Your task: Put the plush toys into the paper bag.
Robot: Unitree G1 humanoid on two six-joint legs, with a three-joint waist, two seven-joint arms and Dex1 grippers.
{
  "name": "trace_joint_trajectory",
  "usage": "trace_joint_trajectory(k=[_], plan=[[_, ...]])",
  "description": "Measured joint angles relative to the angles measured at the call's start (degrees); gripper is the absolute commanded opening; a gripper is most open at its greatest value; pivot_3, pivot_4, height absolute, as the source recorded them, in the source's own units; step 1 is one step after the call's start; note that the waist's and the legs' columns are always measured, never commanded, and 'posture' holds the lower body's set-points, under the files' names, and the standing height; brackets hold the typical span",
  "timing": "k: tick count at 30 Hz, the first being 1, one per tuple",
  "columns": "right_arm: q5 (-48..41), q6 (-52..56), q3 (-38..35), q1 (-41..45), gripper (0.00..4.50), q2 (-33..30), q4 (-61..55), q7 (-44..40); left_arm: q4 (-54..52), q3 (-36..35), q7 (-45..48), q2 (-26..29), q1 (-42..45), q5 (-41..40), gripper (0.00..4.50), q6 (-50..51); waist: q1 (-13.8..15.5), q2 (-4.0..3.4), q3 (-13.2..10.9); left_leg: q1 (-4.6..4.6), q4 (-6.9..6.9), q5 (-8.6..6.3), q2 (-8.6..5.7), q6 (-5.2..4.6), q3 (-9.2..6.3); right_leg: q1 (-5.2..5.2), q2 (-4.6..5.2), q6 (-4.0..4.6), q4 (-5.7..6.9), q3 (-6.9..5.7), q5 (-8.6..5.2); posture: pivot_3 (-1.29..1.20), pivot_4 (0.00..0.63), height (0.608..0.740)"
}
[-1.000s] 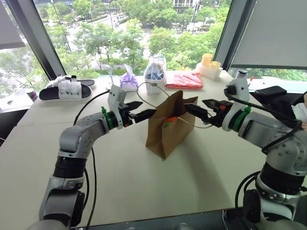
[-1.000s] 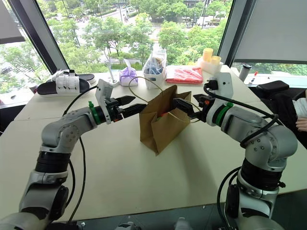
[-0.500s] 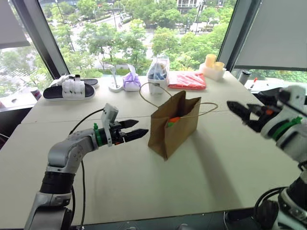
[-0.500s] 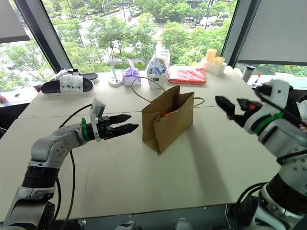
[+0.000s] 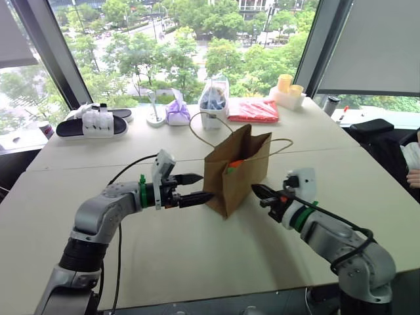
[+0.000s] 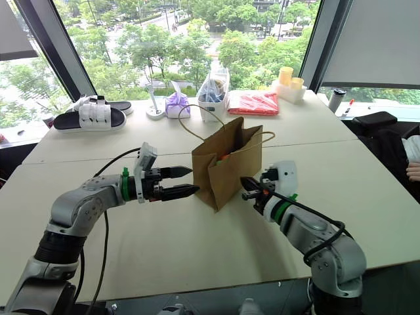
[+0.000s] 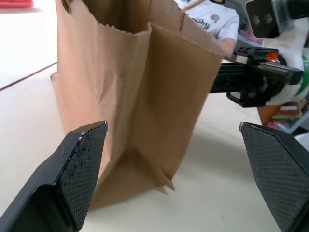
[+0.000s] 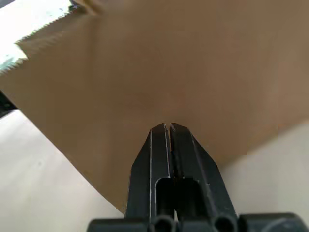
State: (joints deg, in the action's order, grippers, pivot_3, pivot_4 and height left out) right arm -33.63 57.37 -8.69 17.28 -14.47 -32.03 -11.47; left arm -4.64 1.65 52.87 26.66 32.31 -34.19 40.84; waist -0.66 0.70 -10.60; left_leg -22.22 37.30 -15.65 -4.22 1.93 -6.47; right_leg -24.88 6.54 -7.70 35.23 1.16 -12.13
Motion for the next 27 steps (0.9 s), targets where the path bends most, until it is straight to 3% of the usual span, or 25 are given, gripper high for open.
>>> trace_joint_trajectory(k=[12, 16, 23, 27], plan=[[5.93, -6.69, 7.66, 2.31, 0.08, 0.87, 7.36, -0.40, 3.48, 4.53, -11.99, -10.62, 1.18, 9.70, 4.50, -6.54, -0.06, 0.00, 0.00, 0.00, -0.04, 0.02, -0.01, 0.03, 0.01, -0.03, -0.01, 0.00, 0.01, -0.03, 0.00, 0.00, 0.150, 0.740], [5.83, -6.55, 7.54, 2.01, 0.00, 0.79, 6.91, -0.28, 6.26, 4.33, -15.11, -13.10, 1.68, 11.54, 3.30, -8.67, -0.06, 0.00, 0.00, 0.00, -0.04, 0.02, -0.01, 0.03, 0.01, -0.03, -0.02, 0.00, 0.01, -0.03, 0.00, 0.00, 0.150, 0.740], [5.14, -4.73, 5.54, -0.43, 0.00, -0.08, 3.04, 0.35, 9.15, 4.18, -17.17, -15.00, 2.20, 12.48, 0.03, -10.14, -0.03, 0.01, 0.00, 0.00, -0.02, 0.02, -0.02, 0.03, 0.02, -0.02, -0.02, 0.00, 0.01, -0.03, 0.00, 0.00, 0.150, 0.740], [4.18, -2.91, 3.73, -2.37, 0.00, -0.39, 0.23, 0.97, 11.08, 3.72, -16.79, -15.51, 3.64, 12.14, 0.03, -9.82, 0.07, 0.01, 0.00, -0.01, 0.01, 0.02, -0.03, 0.03, 0.02, -0.02, -0.02, 0.00, 0.01, -0.04, 0.00, 0.00, 0.150, 0.740]])
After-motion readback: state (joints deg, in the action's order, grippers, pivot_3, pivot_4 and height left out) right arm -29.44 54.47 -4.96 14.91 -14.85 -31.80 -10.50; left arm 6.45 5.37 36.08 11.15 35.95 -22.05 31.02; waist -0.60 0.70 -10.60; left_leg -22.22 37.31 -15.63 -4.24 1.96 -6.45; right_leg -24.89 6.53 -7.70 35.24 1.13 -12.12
